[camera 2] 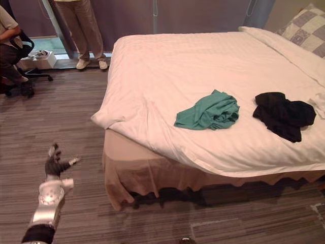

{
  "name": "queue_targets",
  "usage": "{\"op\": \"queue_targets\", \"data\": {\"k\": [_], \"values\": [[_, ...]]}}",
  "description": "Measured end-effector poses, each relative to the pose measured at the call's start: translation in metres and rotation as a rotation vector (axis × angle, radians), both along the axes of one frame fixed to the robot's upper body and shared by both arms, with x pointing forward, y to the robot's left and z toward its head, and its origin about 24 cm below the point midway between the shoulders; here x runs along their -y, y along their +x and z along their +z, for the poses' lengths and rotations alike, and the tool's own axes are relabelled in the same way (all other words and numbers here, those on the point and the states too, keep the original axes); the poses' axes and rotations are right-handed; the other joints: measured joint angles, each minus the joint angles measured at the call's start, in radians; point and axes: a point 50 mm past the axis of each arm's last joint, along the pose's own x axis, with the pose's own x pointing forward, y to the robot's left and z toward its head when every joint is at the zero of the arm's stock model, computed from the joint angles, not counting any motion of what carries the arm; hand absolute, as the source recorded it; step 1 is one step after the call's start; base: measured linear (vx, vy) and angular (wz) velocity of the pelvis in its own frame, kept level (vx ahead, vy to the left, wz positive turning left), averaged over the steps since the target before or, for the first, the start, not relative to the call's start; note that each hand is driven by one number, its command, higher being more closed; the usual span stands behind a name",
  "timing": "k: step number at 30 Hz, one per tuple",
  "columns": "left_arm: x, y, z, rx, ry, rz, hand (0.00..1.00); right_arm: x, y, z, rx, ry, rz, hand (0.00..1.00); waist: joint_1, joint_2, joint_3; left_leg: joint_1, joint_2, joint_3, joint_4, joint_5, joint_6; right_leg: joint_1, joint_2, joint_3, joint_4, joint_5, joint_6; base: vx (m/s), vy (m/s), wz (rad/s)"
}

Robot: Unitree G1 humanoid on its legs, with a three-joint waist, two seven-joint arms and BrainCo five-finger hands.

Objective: Tidy the bed and pick cloth on bed and put in laundry

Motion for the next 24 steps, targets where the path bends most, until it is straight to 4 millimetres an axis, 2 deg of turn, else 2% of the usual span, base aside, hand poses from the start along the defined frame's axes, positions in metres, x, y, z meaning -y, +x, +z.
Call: {"op": "queue_targets", "data": {"k": [2, 3, 5, 7, 9, 10, 11, 12, 14, 17, 20, 24], "values": [[-0.006, 0.003, 0.010, 0.020, 0.048, 0.012, 0.00, -0.003, 0.000, -0.001, -0.005, 0.003, 0.019, 0.00, -0.001, -0.007, 0.001, 0.011, 0.008, 0.032, 0.006, 0.000, 0.000, 0.009, 0.012, 0.021, -0.025, 0.023, -0.006, 0.08, 0.004, -0.39], [-0.007, 0.009, 0.024, 0.050, 0.100, 0.008, 0.00, -0.004, 0.000, -0.001, -0.010, 0.006, 0.024, 0.00, -0.006, -0.014, 0.008, 0.018, 0.009, 0.056, 0.017, -0.001, 0.001, 0.024, 0.014, 0.034, -0.048, 0.040, -0.008, 0.06, 0.019, -0.34], [-0.008, 0.015, 0.035, 0.061, 0.149, -0.003, 0.00, -0.004, -0.001, -0.001, -0.016, 0.003, 0.041, 0.00, -0.012, -0.014, 0.008, 0.021, 0.008, 0.073, 0.019, -0.002, 0.003, 0.028, 0.017, 0.049, -0.069, 0.058, -0.007, 0.01, 0.021, -0.23], [-0.007, 0.026, 0.056, 0.092, 0.220, -0.017, 0.00, -0.005, 0.001, -0.001, -0.007, 0.006, 0.051, 0.00, -0.024, -0.013, 0.009, 0.016, 0.006, 0.103, 0.022, -0.010, 0.001, 0.018, 0.018, 0.068, -0.089, 0.073, 0.001, -0.04, 0.026, -0.27], [-0.003, 0.035, 0.074, 0.132, 0.242, -0.026, 0.00, -0.004, 0.006, 0.001, 0.008, 0.001, 0.074, 0.00, -0.028, -0.010, 0.022, -0.012, 0.016, 0.129, 0.030, -0.040, -0.012, -0.008, 0.026, 0.103, -0.100, 0.074, 0.004, -0.08, 0.013, -0.29], [-0.002, 0.041, 0.084, 0.149, 0.256, -0.024, 0.00, -0.004, 0.012, 0.001, 0.020, 0.000, 0.082, 0.00, -0.028, -0.023, 0.036, -0.028, 0.015, 0.141, 0.041, -0.040, -0.012, -0.024, 0.024, 0.121, -0.106, 0.080, 0.012, -0.14, -0.012, -0.29], [-0.002, 0.048, 0.093, 0.150, 0.273, -0.019, 0.00, -0.004, 0.018, 0.002, 0.037, 0.004, 0.095, 0.00, -0.028, -0.016, 0.053, -0.055, 0.016, 0.146, 0.053, -0.041, -0.011, -0.047, 0.023, 0.134, -0.109, 0.085, 0.020, -0.13, -0.025, -0.25], [-0.002, 0.057, 0.105, 0.150, 0.286, -0.004, 0.00, -0.005, 0.031, 0.004, 0.070, 0.005, 0.130, 0.00, -0.038, -0.034, 0.081, -0.082, 0.018, 0.153, 0.057, -0.037, -0.011, -0.073, 0.025, 0.147, -0.117, 0.097, 0.026, -0.17, -0.062, -0.25], [-0.001, 0.069, 0.121, 0.149, 0.293, 0.019, 0.00, -0.003, 0.051, 0.011, 0.143, -0.012, 0.168, 0.00, -0.044, -0.029, 0.137, -0.120, 0.022, 0.168, 0.070, -0.029, -0.009, -0.111, 0.032, 0.164, -0.130, 0.124, 0.022, -0.13, -0.055, -0.21], [0.005, 0.085, 0.148, 0.165, 0.296, 0.044, 0.00, -0.003, 0.084, 0.023, 0.259, -0.037, 0.212, 0.00, -0.074, -0.014, 0.218, -0.175, 0.023, 0.180, 0.067, -0.001, -0.005, -0.167, 0.036, 0.177, -0.145, 0.158, 0.014, -0.07, -0.036, -0.14], [0.021, 0.095, 0.176, 0.210, 0.324, 0.034, 0.00, -0.006, 0.110, 0.037, 0.367, -0.065, 0.278, 0.00, -0.091, -0.016, 0.286, -0.208, 0.032, 0.197, 0.069, 0.011, -0.008, -0.211, 0.047, 0.194, -0.148, 0.176, 0.005, -0.02, -0.036, -0.18], [0.037, 0.104, 0.204, 0.218, 0.409, 0.049, 0.00, -0.018, 0.138, 0.052, 0.472, -0.070, 0.332, 0.00, -0.106, -0.037, 0.322, -0.273, 0.033, 0.220, 0.069, 0.031, -0.003, -0.295, 0.051, 0.210, -0.146, 0.198, -0.006, -0.02, -0.037, -0.08]]}}
